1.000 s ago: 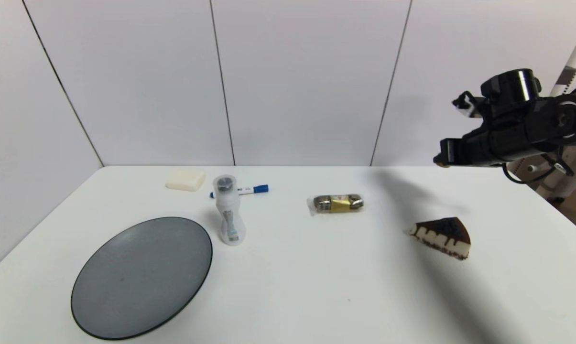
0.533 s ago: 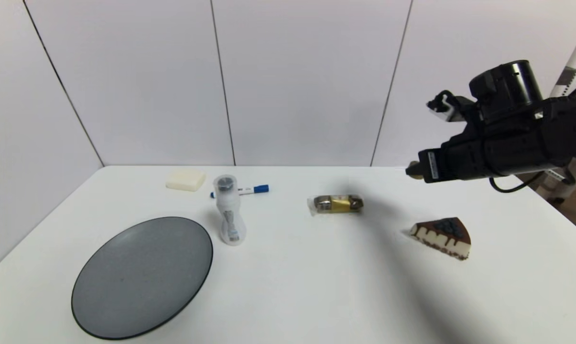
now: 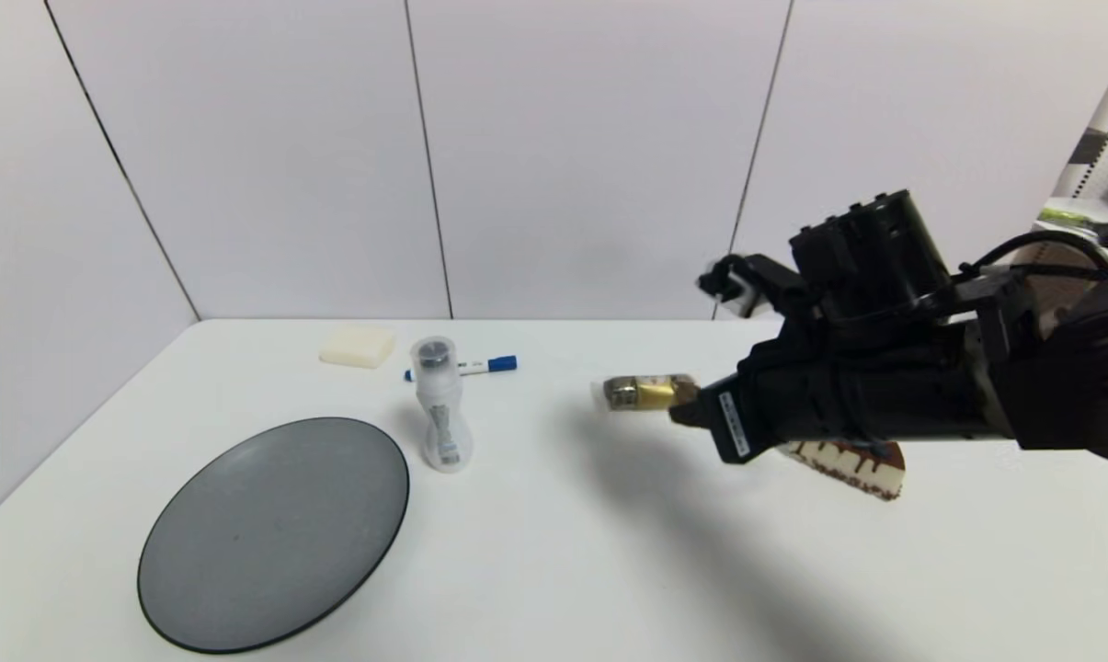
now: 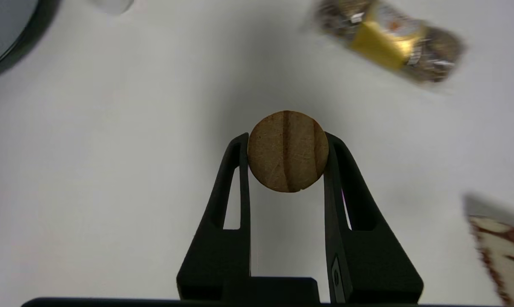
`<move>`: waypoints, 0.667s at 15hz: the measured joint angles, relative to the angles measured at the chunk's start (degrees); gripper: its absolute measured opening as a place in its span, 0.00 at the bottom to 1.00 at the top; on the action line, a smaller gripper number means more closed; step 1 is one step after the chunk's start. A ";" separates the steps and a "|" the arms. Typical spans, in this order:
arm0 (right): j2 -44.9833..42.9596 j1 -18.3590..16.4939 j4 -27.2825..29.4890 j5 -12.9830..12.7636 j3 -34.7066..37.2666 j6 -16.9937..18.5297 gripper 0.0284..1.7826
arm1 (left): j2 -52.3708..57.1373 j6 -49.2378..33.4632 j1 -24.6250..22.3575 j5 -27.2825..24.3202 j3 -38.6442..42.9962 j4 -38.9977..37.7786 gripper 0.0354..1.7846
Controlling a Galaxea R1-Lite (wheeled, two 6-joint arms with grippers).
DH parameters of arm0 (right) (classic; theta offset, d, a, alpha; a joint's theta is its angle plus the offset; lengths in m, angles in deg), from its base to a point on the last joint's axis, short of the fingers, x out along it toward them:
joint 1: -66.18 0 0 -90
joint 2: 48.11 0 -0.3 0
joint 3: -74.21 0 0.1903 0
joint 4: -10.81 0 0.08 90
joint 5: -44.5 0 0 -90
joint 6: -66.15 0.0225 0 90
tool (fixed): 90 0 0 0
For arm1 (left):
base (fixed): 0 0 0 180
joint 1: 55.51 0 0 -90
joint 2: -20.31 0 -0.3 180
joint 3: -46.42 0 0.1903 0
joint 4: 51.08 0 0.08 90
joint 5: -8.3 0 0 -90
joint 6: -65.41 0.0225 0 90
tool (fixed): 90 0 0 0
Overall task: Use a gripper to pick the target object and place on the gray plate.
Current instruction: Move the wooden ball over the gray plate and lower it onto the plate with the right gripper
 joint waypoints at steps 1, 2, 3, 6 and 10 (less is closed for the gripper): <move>0.10 2.39 -0.11 -0.17 0.61 0.24 0.25 | 0.00 0.00 0.00 0.00 0.00 0.02 0.94; 0.29 4.86 -0.20 -0.48 1.18 0.77 0.25 | 0.00 0.00 0.00 0.00 0.00 0.02 0.94; 0.74 7.63 -0.56 -1.07 1.51 1.74 0.25 | 0.00 0.00 0.00 0.00 0.00 0.00 0.94; 3.46 15.42 -4.69 -4.17 1.77 3.95 0.25 | 0.00 0.00 0.00 0.00 0.00 0.02 0.94; 6.42 22.13 -6.27 -5.00 -1.12 4.61 0.25 | 0.00 0.02 0.00 0.00 0.00 0.02 0.94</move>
